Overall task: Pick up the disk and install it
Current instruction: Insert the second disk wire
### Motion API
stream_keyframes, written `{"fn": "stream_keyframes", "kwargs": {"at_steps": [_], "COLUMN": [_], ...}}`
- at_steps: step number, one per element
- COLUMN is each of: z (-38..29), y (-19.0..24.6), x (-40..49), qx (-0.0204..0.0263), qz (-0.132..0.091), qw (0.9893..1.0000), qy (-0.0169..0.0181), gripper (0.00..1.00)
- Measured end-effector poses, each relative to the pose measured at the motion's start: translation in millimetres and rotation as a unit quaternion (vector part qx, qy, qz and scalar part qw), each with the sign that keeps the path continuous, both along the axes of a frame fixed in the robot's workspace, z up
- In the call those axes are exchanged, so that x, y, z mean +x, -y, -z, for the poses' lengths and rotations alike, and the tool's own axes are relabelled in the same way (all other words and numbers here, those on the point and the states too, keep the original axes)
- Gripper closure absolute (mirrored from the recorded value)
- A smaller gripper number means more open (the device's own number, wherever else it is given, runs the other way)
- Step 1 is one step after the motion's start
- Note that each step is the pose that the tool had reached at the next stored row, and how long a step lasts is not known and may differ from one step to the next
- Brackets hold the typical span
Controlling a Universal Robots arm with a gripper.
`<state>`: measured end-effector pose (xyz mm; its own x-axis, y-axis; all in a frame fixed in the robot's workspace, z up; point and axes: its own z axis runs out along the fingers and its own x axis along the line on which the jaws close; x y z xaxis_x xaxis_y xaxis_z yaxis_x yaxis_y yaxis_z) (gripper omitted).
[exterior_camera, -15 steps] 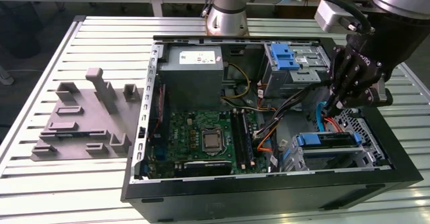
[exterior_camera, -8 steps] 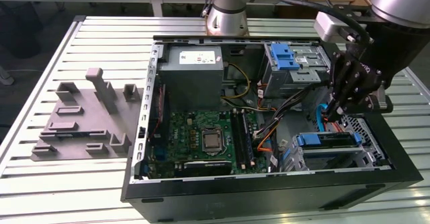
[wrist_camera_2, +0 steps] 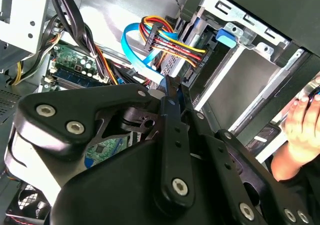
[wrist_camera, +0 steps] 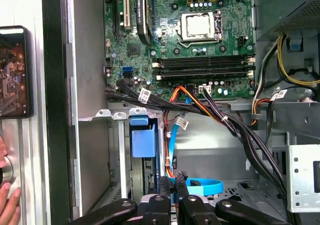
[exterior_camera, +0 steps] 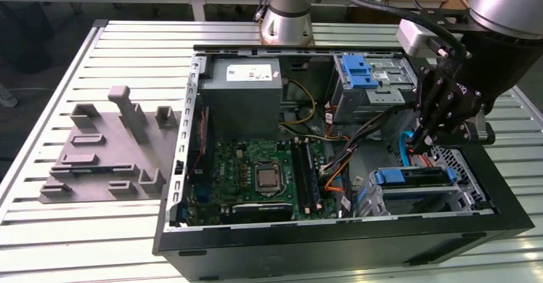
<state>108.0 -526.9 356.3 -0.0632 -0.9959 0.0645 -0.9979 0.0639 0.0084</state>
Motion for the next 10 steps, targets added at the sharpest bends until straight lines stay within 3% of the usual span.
{"fn": "stream_keyframes", "kwargs": {"at_steps": [8,10], "z": [0.0,0.2], "y": [0.0,0.8], "x": [0.0,-0.1], "qx": [0.0003,0.0047], "qz": [0.000,0.000], "qw": [1.0000,1.0000], "qy": [0.0000,0.0000], "gripper": [0.84,0.84]}}
